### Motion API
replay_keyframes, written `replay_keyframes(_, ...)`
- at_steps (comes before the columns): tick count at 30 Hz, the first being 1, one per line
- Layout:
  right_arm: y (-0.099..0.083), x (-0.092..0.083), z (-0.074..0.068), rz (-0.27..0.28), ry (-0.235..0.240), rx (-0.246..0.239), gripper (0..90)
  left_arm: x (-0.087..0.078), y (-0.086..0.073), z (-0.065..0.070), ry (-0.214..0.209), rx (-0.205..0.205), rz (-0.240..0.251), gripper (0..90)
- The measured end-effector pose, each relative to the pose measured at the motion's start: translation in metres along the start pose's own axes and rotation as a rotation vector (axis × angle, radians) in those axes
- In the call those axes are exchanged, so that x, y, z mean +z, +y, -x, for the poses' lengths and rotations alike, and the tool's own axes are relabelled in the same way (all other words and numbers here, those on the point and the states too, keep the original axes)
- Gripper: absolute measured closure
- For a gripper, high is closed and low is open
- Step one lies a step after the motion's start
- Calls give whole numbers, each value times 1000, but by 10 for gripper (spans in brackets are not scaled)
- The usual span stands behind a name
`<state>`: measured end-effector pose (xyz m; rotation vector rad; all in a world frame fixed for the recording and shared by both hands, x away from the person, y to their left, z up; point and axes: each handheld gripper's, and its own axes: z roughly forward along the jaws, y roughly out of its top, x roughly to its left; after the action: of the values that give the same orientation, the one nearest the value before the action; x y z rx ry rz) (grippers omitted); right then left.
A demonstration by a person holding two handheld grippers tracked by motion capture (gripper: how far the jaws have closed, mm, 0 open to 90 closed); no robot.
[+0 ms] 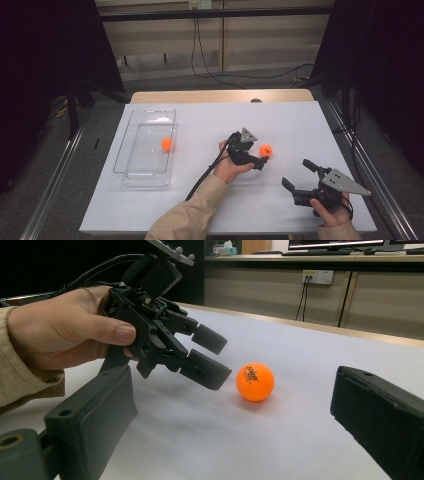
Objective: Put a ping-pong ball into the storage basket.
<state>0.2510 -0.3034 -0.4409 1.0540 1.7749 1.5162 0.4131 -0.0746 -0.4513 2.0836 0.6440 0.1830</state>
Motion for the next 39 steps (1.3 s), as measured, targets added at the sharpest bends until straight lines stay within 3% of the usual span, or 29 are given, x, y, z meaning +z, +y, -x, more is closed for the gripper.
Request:
replay_keyframes(17,0,0,0,-2,1,0,37,10,3,1,0,-18,-3,108)
replay_keyframes(39,0,0,0,3,0,7,38,28,5,-1,-19,-2,-33,301)
